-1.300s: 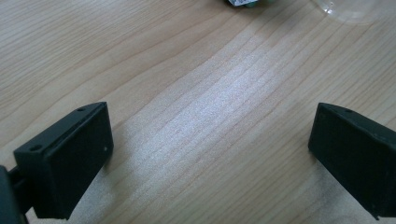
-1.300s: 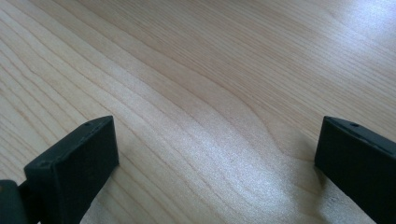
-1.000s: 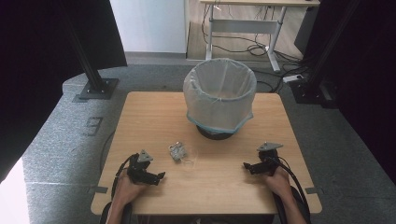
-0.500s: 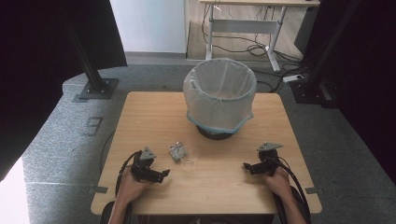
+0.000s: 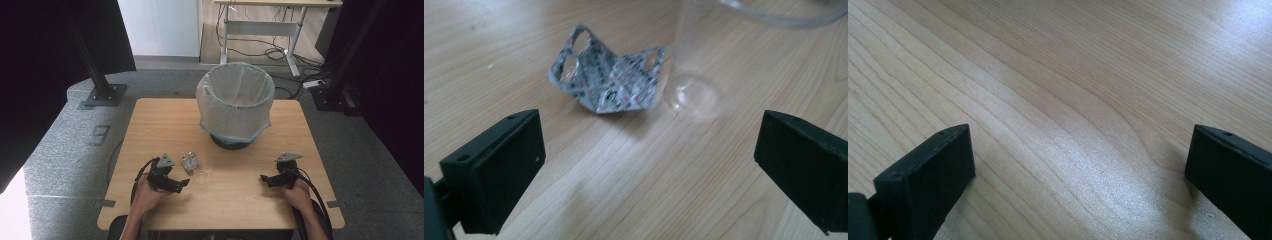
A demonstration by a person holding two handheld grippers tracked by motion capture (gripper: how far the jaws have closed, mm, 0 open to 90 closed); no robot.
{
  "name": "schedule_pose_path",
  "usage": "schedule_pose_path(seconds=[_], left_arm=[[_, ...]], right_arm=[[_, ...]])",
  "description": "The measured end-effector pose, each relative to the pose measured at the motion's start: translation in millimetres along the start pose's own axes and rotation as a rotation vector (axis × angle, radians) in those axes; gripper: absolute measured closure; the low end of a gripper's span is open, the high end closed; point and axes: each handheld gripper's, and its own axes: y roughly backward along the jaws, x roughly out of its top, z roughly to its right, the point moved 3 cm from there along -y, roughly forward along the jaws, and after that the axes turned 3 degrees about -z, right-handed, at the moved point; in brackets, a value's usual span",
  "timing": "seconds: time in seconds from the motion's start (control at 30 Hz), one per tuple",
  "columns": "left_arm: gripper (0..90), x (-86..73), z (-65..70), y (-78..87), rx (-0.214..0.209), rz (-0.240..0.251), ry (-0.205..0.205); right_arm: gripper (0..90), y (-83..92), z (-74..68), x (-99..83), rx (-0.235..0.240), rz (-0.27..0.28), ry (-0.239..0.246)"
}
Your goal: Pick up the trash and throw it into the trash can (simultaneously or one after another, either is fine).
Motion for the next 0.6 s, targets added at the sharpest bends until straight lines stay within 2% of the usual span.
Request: schedule_pose_path(seconds=[0.1, 0.6], left_arm=[[0.0, 6.8, 4.8, -2.8, -0.018, 0.001, -0.013], [0.0, 29.1, 20.5, -21.5, -0.056, -0.004, -0.052]], right_arm=[[0.0, 0.0, -0.1, 0.0, 0.001, 0.0, 0.001], [0.0, 0.0, -0.6, 0.0, 0.005, -0.001, 0.006]])
